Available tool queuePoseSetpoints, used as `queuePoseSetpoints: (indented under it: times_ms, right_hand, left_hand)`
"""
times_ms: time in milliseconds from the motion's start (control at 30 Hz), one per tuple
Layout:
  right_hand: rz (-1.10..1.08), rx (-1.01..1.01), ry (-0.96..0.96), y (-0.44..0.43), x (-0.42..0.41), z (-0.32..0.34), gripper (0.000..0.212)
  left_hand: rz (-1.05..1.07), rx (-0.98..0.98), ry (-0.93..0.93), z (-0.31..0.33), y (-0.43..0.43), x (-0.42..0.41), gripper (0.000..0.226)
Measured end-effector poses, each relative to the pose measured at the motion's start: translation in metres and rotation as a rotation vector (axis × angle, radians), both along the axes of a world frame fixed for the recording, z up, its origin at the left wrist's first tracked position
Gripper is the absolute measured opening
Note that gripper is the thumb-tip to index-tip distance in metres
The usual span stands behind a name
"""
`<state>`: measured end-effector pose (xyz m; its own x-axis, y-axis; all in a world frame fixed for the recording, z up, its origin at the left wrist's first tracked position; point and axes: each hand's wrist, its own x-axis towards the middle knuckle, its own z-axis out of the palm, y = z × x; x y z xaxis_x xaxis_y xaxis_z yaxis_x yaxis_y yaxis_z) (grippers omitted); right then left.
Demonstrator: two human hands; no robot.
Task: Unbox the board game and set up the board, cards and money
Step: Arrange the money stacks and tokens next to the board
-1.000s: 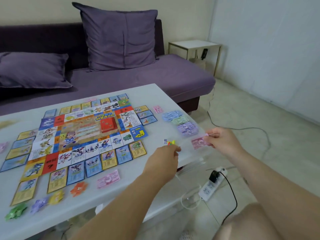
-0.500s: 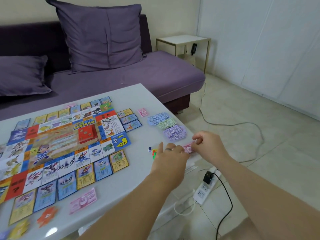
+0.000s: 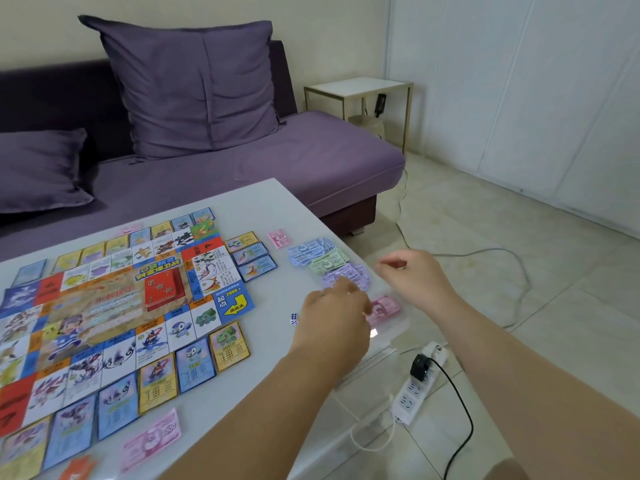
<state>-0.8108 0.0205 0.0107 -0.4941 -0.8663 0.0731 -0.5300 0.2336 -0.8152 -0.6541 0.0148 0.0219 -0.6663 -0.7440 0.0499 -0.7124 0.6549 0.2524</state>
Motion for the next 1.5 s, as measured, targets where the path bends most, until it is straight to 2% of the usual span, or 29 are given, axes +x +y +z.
queuePoseSetpoints:
  times_ms: [67, 133, 233, 333, 633, 900, 1133, 1500]
  right_hand:
    - [0.028, 0.075, -0.007, -0.013, 0.002, -0.001, 0.032]
    - [0.018, 0.139, -0.020, -0.027, 0.004, -0.002, 0.043]
    - [-0.001, 0.262, 0.014, -0.043, 0.006, -0.003, 0.045]
    - [0.026, 0.314, 0.058, -0.050, 0.008, -0.006, 0.054]
    - [0.103, 0.430, 0.230, -0.066, 0.012, -0.008, 0.043]
    - [0.148, 0.499, 0.192, -0.070, 0.009, -0.004, 0.036]
    - [0.106, 0.477, 0.256, -0.070, 0.013, -0.004, 0.045]
    - [0.147, 0.524, 0.220, -0.071, 0.012, -0.003, 0.034]
  left_hand:
    - [0.145, 0.091, 0.129, 0.010, -0.016, 0.001, 0.031]
    - [0.234, 0.131, 0.157, 0.014, -0.034, 0.000, 0.037]
    - [0.213, 0.095, -0.013, 0.011, -0.052, -0.005, 0.043]
    - [0.162, 0.058, -0.154, 0.002, -0.058, -0.011, 0.038]
    - [0.087, 0.023, -0.234, -0.014, -0.056, -0.016, 0.037]
    - [0.034, 0.020, -0.213, -0.016, -0.059, -0.012, 0.038]
    - [0.026, 0.033, -0.211, -0.016, -0.059, -0.009, 0.040]
    - [0.013, 0.069, -0.168, -0.015, -0.062, -0.007, 0.042]
